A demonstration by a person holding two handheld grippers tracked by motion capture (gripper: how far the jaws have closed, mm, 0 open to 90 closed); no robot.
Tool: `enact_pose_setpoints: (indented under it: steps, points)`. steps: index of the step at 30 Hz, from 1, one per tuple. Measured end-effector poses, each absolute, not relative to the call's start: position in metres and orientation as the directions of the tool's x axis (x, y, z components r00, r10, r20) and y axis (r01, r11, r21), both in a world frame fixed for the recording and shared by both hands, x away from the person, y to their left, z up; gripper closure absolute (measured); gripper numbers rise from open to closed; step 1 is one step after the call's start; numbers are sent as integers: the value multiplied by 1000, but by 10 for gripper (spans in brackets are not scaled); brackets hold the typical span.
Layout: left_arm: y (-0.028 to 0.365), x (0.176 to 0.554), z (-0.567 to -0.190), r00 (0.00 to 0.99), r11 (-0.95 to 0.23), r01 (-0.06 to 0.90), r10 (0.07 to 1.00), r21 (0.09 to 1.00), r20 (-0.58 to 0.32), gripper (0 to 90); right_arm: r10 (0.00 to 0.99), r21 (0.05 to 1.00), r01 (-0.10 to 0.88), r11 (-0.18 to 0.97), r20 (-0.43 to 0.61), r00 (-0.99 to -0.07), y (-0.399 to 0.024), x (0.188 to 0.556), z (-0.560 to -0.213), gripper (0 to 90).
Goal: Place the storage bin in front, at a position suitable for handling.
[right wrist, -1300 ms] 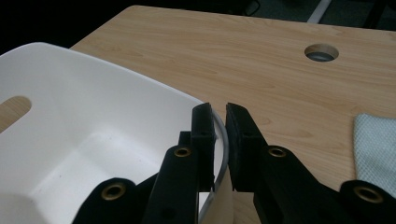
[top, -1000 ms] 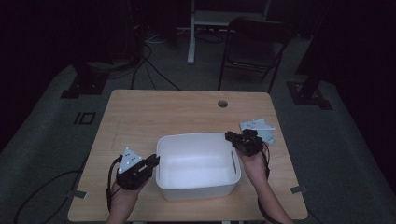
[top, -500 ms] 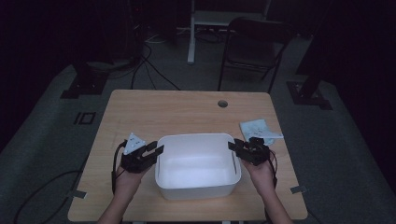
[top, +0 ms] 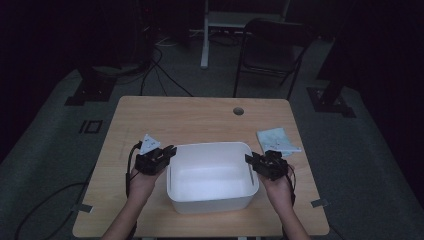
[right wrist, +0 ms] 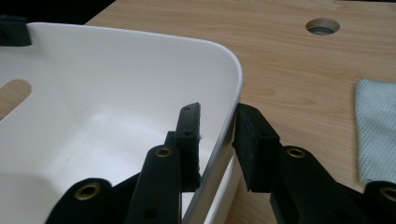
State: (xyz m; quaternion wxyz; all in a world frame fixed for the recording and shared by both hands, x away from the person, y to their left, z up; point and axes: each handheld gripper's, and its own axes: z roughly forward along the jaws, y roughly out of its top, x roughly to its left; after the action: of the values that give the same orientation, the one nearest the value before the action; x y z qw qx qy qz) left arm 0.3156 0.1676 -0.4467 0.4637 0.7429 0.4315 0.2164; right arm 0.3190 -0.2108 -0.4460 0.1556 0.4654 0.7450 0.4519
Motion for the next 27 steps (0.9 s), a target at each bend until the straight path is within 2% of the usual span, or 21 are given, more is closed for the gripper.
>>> enact_pose_setpoints:
  steps: [14,27]
  points:
    - [172,292,-447,499,-180,444,864,878,-75,782,830,803,562,197,169,-532,-201,341,-441,793]
    - [168,271,-448,467,-153,445,881,882,-82,775,791,802,560,207,200,-579,-203,357,-440,800]
